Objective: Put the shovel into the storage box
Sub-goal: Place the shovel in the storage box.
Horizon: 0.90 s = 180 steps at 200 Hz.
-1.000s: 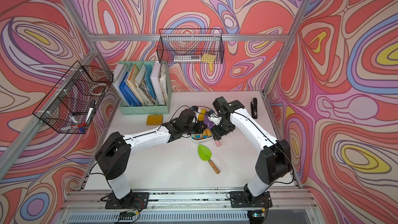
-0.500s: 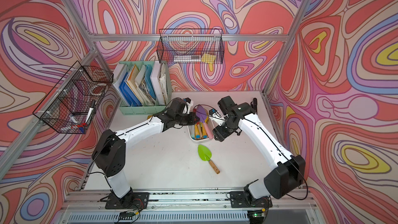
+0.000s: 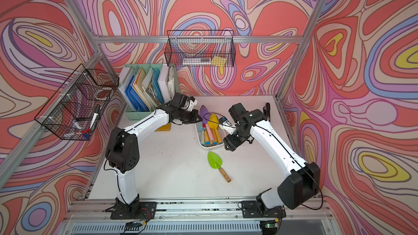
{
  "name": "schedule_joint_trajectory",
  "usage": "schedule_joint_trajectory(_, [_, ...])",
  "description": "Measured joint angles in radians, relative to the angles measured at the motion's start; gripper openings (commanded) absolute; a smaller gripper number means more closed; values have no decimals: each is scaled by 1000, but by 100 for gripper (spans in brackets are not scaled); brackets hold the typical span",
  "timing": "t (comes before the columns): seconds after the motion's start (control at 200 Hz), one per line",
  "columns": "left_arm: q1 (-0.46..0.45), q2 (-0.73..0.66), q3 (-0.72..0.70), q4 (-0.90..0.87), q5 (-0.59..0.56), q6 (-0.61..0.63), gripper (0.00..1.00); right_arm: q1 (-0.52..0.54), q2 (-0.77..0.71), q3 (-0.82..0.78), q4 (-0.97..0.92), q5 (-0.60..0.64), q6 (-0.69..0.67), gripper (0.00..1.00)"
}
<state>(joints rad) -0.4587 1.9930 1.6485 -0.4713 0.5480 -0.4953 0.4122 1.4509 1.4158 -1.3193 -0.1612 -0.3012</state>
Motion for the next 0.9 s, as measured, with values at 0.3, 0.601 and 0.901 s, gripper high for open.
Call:
schedule_joint_trajectory(0.3, [2, 78, 56, -51, 31, 15, 0, 0, -2, -31, 5, -13, -9, 69])
schedule_joint_trajectory(0.601, [2, 129, 113, -79, 41, 17, 0, 0, -2, -48, 18, -20, -16, 69])
schedule_joint_trajectory(0.901, [2, 175, 158, -117, 48, 16, 2, 0, -2, -59, 32, -24, -21, 70])
